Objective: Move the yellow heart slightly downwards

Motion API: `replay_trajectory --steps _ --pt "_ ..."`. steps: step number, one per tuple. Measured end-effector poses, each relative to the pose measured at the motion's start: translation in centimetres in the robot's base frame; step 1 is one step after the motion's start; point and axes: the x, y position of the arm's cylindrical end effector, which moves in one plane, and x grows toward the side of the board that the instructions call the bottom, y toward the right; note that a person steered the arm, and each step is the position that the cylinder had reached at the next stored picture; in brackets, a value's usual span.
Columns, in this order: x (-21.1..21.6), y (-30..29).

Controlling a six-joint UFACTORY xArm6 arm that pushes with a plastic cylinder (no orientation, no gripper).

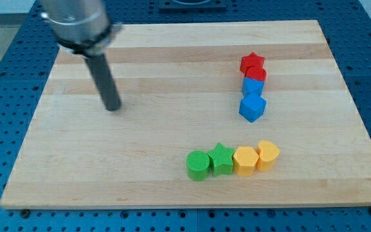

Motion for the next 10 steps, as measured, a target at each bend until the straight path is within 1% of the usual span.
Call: replay_trajectory --steps 2,4,5,6,7,9,10 --pt "3.0 7.7" --pt "3.8 15.3" --pt "5.3 17.5" --pt "5.7 20.5" --pt "5.7 22.5" --pt "7.4 22.7" --pt "7.4 22.7"
